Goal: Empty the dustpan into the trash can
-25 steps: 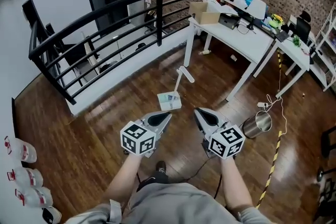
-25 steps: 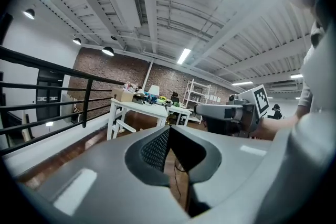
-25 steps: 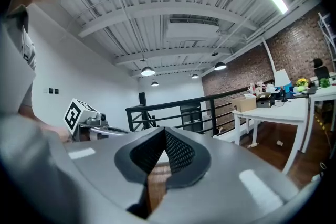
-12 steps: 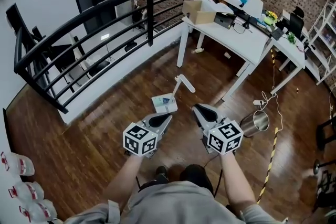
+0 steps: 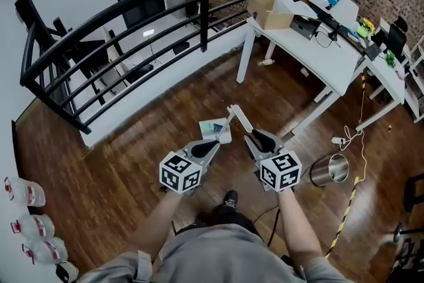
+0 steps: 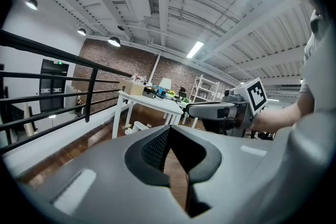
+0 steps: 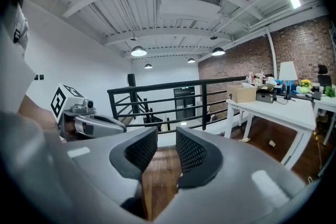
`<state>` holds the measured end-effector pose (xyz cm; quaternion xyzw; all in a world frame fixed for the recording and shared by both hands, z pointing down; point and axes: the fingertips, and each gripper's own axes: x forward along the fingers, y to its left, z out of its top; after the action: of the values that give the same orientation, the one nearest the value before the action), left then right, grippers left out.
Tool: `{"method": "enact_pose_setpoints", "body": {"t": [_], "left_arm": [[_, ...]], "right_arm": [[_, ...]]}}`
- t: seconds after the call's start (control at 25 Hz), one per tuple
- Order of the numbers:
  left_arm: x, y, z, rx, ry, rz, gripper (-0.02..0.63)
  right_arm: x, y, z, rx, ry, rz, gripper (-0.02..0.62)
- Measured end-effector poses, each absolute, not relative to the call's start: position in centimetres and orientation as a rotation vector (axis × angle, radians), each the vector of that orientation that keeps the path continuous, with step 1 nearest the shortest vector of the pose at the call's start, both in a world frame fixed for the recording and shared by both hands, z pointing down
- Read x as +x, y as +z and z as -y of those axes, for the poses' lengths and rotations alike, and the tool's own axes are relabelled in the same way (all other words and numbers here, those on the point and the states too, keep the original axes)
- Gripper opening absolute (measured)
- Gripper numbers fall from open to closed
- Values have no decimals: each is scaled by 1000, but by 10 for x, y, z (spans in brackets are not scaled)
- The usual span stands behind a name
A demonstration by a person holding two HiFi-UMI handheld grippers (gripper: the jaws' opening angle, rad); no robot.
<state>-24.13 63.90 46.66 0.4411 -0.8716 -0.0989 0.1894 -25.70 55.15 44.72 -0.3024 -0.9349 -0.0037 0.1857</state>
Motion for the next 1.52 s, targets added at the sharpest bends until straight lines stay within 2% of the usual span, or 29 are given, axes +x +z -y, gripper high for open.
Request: {"method": "enact_pose_setpoints", "body": {"t": [0.44, 0.6, 0.92, 0.96, 1.0, 1.28, 1.52], "left_arm": [[-312, 501, -617, 1063, -238, 2479, 5], [-336, 516, -622, 1039, -259, 2481, 5], [-374, 543, -637, 1045, -280, 2406, 5], [-378, 546, -639, 1047, -278, 2395, 5], [-380, 551, -642, 1048, -274, 2383, 5], [-377, 583, -667, 1054, -233, 2310, 5], [-382, 607, -657, 1117, -169, 2224, 5]], "right_arm": [[-364, 528, -536, -866, -90, 2485, 192], [-391, 563, -543, -813, -119, 2430, 203], [-422, 616, -558, -720, -184, 2328, 199], [-425, 618, -559, -719, -222, 2331, 169], [-428, 619, -560, -724, -259, 2335, 108], [-423, 606, -559, -748, -304, 2364, 101], [-408, 540, -532, -745, -252, 2399, 102]]}}
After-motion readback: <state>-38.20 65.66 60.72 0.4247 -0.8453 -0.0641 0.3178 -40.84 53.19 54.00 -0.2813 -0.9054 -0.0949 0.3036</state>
